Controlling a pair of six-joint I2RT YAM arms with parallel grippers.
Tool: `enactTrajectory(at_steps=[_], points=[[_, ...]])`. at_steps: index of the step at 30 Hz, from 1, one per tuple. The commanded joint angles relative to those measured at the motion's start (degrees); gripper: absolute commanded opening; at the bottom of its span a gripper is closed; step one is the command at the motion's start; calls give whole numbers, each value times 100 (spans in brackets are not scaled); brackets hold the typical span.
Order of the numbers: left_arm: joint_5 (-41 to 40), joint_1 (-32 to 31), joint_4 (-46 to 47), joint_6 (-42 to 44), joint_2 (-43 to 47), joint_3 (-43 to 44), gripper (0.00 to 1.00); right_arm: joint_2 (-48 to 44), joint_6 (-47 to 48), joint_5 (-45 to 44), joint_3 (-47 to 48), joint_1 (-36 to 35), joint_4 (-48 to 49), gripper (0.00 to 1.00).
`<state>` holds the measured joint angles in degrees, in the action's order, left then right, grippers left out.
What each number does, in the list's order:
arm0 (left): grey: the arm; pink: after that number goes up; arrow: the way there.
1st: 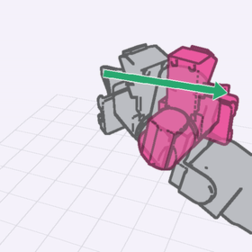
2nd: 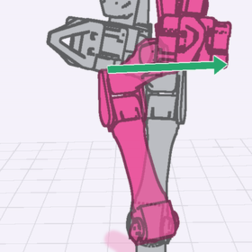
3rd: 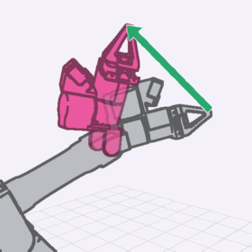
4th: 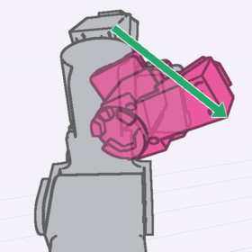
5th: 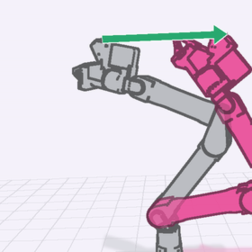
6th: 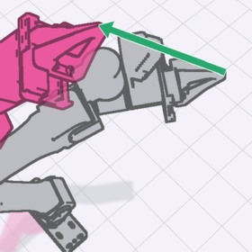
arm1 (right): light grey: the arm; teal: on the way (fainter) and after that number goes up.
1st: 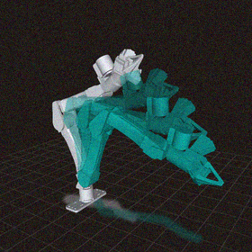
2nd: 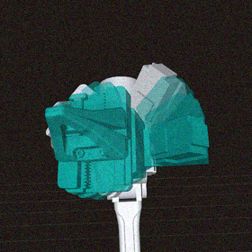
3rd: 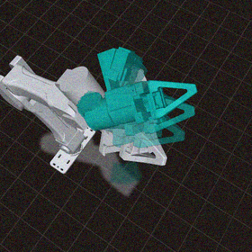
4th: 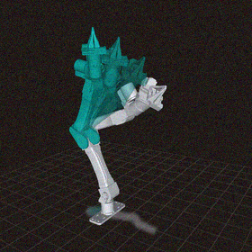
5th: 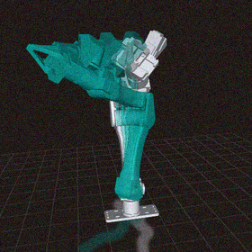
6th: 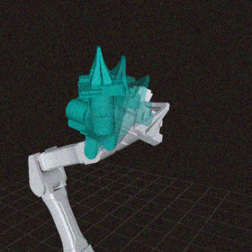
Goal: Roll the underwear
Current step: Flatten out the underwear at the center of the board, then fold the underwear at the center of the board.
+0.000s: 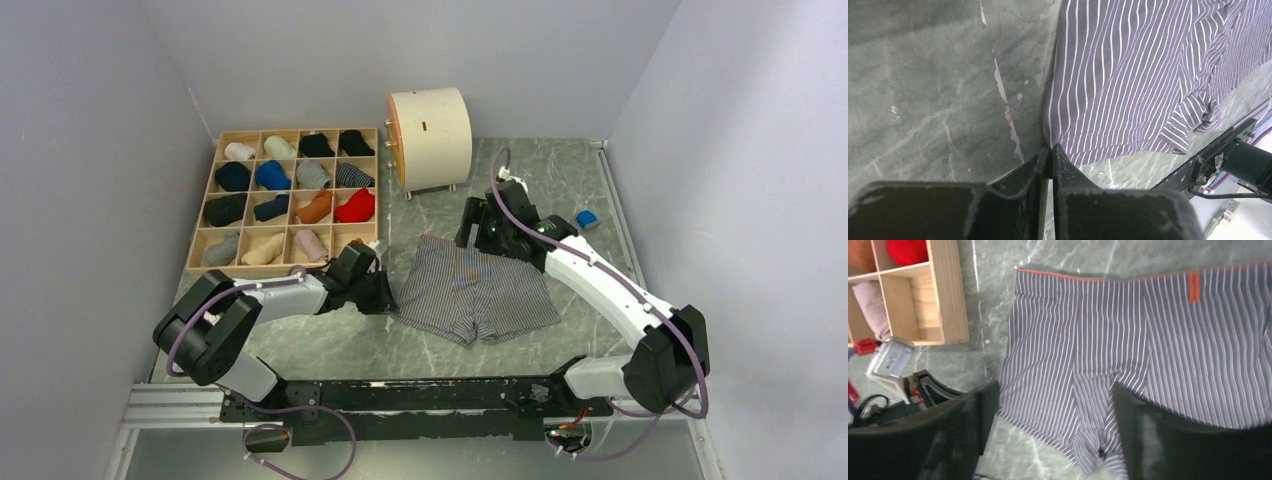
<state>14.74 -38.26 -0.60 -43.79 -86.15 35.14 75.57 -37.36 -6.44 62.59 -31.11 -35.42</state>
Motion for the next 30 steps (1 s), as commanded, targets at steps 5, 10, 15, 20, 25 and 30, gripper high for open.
enactTrajectory(at_steps=[5,10,15,20,25,30], points=[[-157,-3,-455,168,-187,-73,5,394,-118,596,-515,136,1466,96],[-245,7,-522,195,-75,-86,5,1881,-207,-27,714,-357,816,68],[-227,37,-512,204,-36,-127,5,2954,-399,-996,1947,-932,371,58],[-173,70,-417,169,27,-179,9,3851,-492,-1752,2907,-1245,-75,52],[-159,85,-446,168,12,-180,25,4414,-539,-2143,3435,-1339,-371,51],[-149,95,-502,212,68,-189,34,4782,-469,-2366,3737,-1341,-564,50]])
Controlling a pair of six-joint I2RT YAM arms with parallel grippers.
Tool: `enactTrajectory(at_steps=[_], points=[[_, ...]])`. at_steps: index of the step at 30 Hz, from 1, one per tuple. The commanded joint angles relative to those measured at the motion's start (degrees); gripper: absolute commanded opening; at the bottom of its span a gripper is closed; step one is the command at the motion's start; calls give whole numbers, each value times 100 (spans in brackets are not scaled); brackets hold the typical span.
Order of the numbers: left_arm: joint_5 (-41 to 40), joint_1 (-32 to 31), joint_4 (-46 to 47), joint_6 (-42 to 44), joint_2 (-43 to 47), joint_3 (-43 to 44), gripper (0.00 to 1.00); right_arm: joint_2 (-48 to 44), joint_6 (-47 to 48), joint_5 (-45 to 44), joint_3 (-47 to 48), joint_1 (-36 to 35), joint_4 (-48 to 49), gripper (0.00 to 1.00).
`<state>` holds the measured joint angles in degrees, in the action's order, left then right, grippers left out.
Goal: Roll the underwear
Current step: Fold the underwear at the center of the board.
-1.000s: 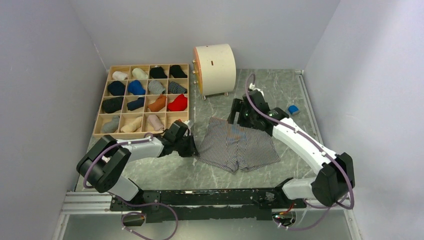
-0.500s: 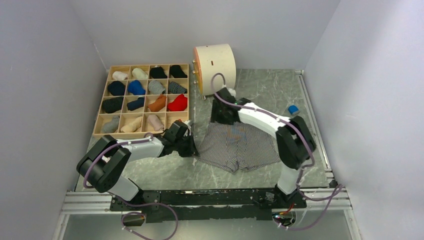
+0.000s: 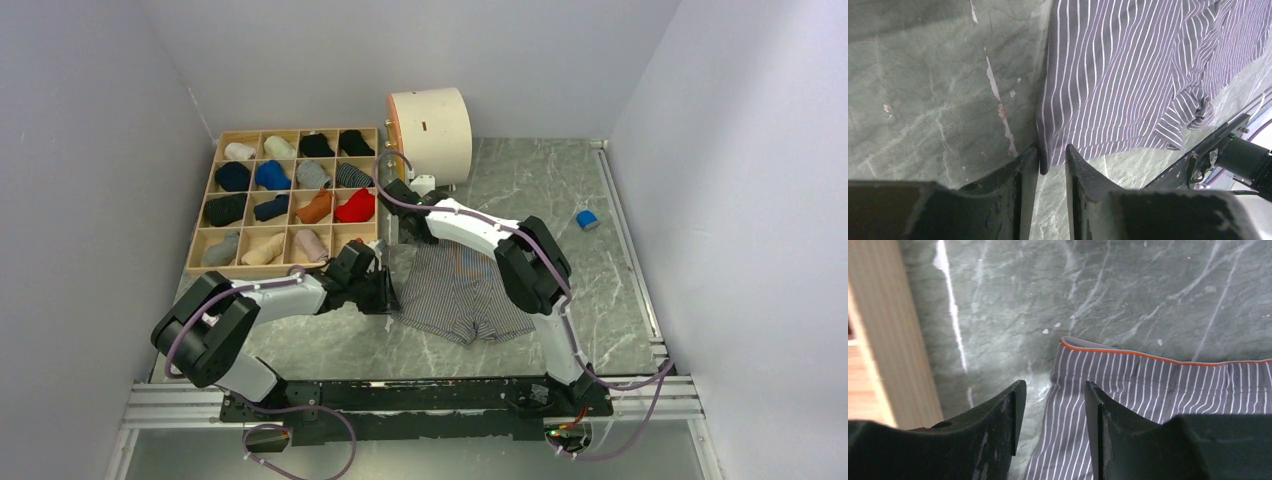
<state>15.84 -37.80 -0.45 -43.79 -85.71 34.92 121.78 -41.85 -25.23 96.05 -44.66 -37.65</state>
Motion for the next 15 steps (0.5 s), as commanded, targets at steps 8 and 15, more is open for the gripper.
enactTrajectory(at_steps=[8,15], points=[[-167,45,-411,219,25,-322,37,641,220,-529,896,10,-415,46],[-27,47,-259,214,-177,-319,34,1049,118,-742,1283,-7,-953,45]])
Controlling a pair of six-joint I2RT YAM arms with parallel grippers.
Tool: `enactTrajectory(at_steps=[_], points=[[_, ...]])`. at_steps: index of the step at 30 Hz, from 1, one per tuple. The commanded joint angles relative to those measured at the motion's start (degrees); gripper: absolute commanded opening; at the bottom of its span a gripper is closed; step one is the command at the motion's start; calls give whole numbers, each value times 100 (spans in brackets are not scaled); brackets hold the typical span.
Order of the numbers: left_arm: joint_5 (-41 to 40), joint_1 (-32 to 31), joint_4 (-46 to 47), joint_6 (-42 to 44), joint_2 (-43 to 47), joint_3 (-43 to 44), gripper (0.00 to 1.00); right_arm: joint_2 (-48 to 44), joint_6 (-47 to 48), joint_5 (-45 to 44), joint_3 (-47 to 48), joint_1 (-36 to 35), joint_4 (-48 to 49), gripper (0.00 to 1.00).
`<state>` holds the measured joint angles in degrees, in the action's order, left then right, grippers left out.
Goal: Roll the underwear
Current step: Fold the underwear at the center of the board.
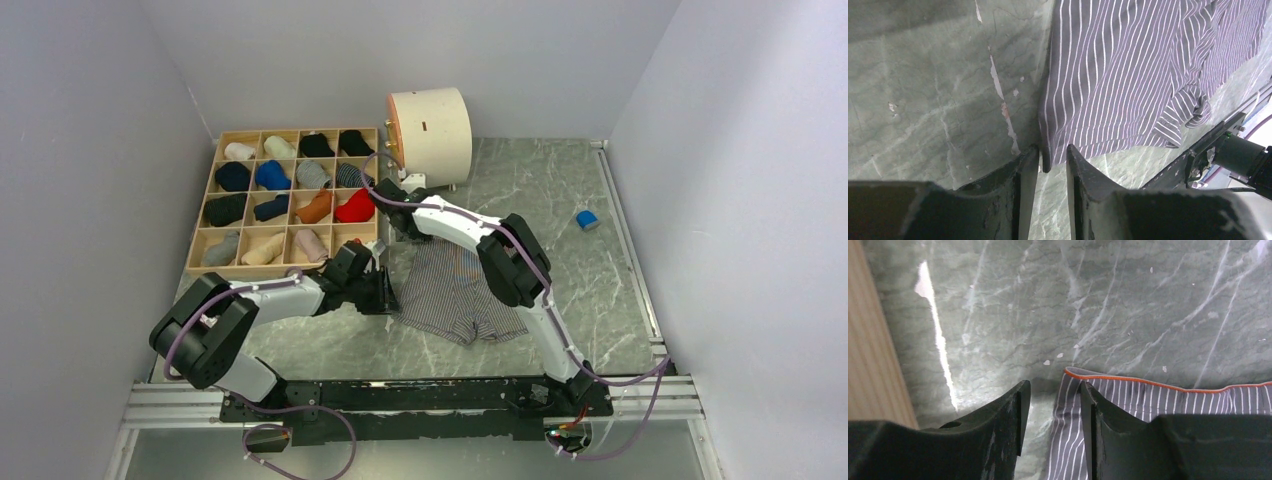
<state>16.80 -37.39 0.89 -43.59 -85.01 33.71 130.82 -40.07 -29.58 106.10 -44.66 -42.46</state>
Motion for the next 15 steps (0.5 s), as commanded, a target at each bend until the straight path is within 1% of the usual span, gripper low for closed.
enactTrajectory(at_steps=[1,8,11,14,15], points=[[-130,8,-396,208,-264,-191,35,141,-89,-345,246,-7,-492,45],[-15,6,-323,234,-294,-264,36,82,75,-392,336,-20,-589,45],[25,4,-299,251,-288,-278,34,161,96,-298,417,-16,-631,45],[47,5,-291,277,-322,-282,32,328,8,-230,507,-17,-731,43],[58,6,-286,282,-360,-278,30,389,-15,-201,554,-18,-767,39]])
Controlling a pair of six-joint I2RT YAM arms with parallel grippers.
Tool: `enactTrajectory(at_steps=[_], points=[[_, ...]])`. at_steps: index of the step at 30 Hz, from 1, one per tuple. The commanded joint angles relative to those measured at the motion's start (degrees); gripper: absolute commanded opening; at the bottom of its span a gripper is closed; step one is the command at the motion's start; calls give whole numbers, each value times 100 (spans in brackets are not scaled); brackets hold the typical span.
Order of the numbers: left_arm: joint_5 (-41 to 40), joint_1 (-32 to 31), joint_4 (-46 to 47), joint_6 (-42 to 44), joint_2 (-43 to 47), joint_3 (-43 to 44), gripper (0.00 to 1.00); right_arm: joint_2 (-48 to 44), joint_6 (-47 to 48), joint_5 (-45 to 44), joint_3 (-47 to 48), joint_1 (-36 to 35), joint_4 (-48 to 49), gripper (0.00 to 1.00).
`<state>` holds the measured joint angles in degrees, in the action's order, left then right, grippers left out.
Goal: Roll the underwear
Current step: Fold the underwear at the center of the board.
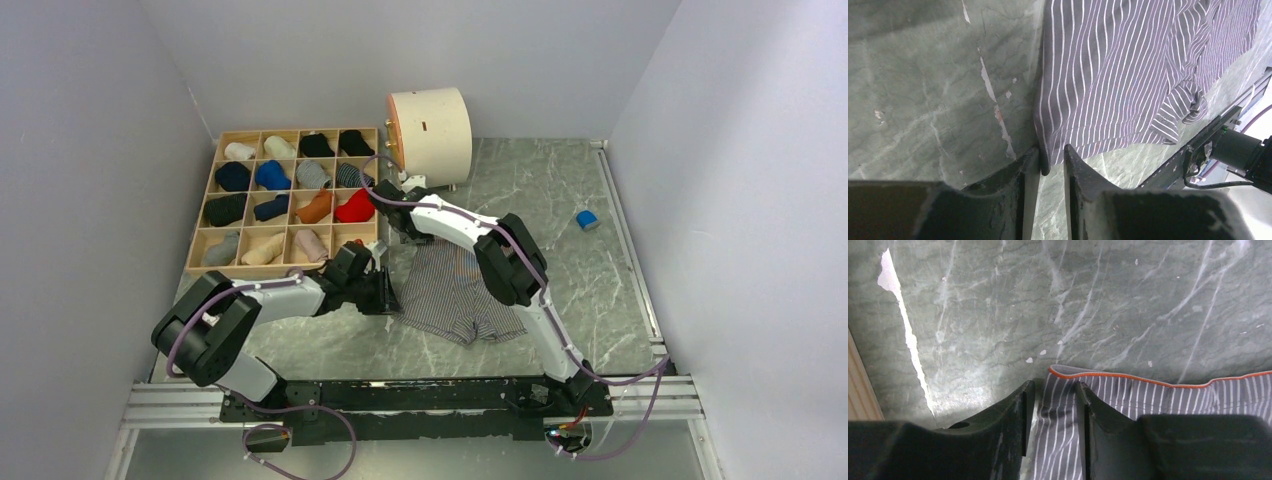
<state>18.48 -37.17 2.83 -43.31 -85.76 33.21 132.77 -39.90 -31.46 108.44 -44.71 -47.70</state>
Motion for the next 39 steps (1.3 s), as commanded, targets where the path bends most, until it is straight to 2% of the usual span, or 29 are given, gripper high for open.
enactTrajectory(at_steps=[1,5,8,10,11,15,21,28,33,39], points=[[-94,-14,-466,267,-325,-226,28,225,-35,5,348,-14,-239,35],[26,-18,-329,242,-485,-187,17,285,34,69,425,-12,-116,25],[-94,-14,-478,261,-473,-67,6,340,25,57,638,-16,-246,12],[-258,-4,-716,297,-365,24,5,298,59,109,735,-4,-211,2],[-355,1,-841,333,-281,61,5,250,81,148,761,0,-187,0],[-634,139,-1329,481,101,122,5,-51,167,434,683,70,81,0],[-680,461,-1883,806,792,150,5,-518,170,1372,195,398,614,0],[244,454,-1754,1129,1081,370,5,-1052,404,2472,-520,766,1402,0],[498,161,-1642,1038,993,644,5,-1670,464,3048,-1299,1131,1981,0],[610,-333,-1365,524,833,1048,5,-2454,723,3463,-2217,1543,2338,0]])
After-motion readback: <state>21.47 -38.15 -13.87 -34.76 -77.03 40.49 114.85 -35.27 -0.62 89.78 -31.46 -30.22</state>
